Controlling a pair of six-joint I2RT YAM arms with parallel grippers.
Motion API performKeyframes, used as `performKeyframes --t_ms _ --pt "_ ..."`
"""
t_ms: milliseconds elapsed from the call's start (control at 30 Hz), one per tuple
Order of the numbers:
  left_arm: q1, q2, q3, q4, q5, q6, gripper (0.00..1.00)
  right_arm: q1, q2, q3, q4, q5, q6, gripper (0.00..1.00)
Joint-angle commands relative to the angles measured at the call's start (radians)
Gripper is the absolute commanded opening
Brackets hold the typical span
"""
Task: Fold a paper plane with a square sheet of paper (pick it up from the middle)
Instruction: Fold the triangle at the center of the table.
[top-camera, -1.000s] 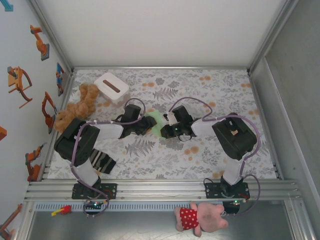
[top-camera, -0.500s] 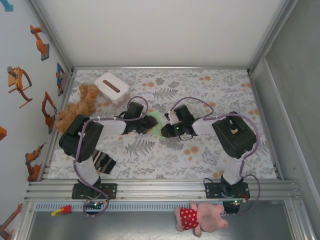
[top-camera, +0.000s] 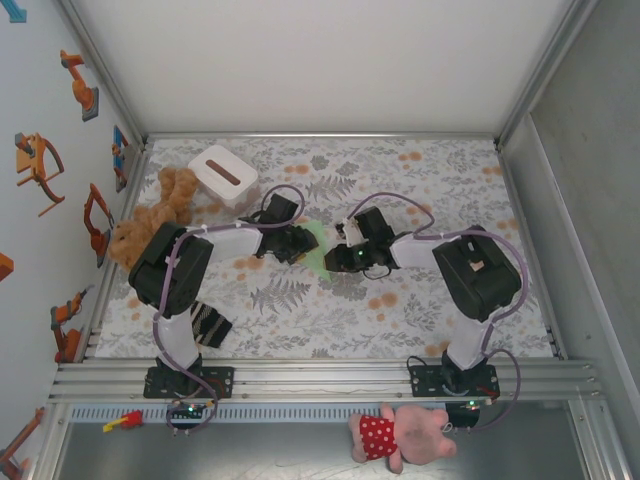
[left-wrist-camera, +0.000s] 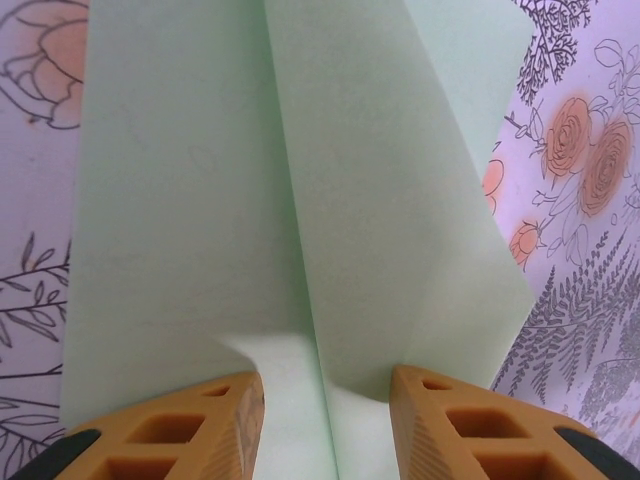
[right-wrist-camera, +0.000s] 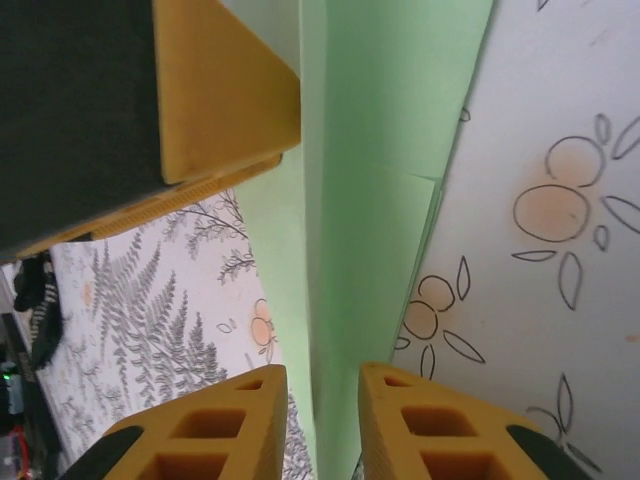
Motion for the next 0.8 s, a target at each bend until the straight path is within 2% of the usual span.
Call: performKeyframes --t_ms 0,267,567,767 --pt "-0.005 0.078 -0.022 -0.160 -0.068 0.004 0.40 -0.011 -0.053 -0.020 -0.035 -0.007 0.032 0.26" --pt "-0.006 0.112 -0.006 -0.191 -0.053 0.005 0.40 -0.011 -0.021 -0.029 0.029 -0.065 0.077 0.25" --pt "-0.016 0.149 0.024 -0.255 -0.053 0.045 0.42 -0.011 0.030 -0.010 0.024 -0.083 0.069 0.22" --pt "-0.019 0.157 0.021 -0.262 -0.051 0.049 0.42 -0.011 0.050 -0.010 0.036 -0.112 0.072 0.14"
